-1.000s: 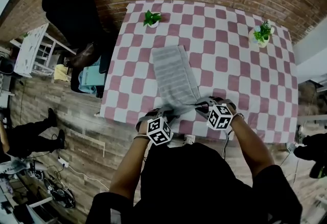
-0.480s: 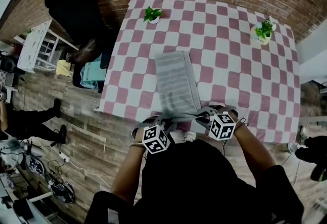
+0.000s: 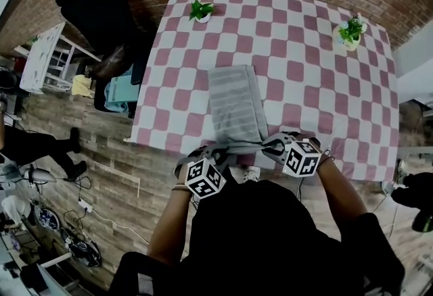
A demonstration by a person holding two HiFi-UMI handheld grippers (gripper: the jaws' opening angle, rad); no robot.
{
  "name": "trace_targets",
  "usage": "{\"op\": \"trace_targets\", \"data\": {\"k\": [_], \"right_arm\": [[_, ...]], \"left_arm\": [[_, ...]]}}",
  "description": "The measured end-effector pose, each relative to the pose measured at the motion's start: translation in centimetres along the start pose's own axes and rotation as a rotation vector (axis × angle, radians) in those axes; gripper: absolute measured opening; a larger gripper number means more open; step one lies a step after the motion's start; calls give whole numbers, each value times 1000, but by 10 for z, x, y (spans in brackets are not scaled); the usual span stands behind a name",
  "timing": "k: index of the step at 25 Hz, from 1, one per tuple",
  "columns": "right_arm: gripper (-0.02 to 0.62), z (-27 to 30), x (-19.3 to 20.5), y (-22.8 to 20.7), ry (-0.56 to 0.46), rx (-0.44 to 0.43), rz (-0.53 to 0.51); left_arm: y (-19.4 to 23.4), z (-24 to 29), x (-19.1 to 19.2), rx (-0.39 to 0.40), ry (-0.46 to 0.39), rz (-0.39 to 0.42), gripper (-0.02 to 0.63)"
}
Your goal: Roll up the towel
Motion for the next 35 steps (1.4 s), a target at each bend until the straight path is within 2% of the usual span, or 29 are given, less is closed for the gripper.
{"op": "trace_targets", "data": {"k": [7, 9, 11, 13, 14, 15, 17, 20, 22, 26, 28, 31, 33, 35], "right_arm": [[46, 6, -1, -37, -36, 164, 104], [50, 11, 1, -41, -17, 232, 106], [91, 11, -2, -41, -16, 342, 74], [100, 1, -13, -35, -43, 441, -13], [100, -6, -21, -29, -61, 463, -71], [100, -10, -27, -22, -77, 460, -130], [109, -8, -27, -5, -75, 399, -238], [159, 10, -18, 8, 28, 309, -346], [183, 26, -6, 6, 75, 290, -386], [183, 39, 2, -9, 91, 299, -350], [163, 42, 3, -17, 99, 279, -315], [128, 45, 1, -25, 101, 236, -261], [118, 44, 1, -27, 98, 212, -231], [107, 43, 1, -32, 87, 187, -182]], "left_arm": [[31, 10, 1, -99, -5, -30, 52], [34, 15, 1, -138, 16, -3, 55], [35, 21, 1, -179, 52, 44, 54], [37, 26, 0, -203, 71, 50, 51], [40, 27, 0, -208, 72, 42, 51], [42, 28, 0, -208, 69, 33, 51], [45, 28, 1, -198, 59, 7, 51], [46, 28, 2, -181, 44, -27, 52], [47, 28, 2, -174, 43, -31, 52], [46, 29, 0, -172, 42, -13, 54], [48, 24, 0, -192, 16, -7, 72], [47, 4, -2, -221, -44, 4, 210], [38, -7, -2, -207, -50, 49, 248], [26, -10, -2, -213, -31, 144, 253]]}}
Point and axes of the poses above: the fingertips, and each gripper's own axes: z forward along the fingers, y to its left, x out of its underside, the point moved 7 cm from there along -z, backward along the fingers, and after that the axes turned 1 degree about y, right-handed, at the moved point
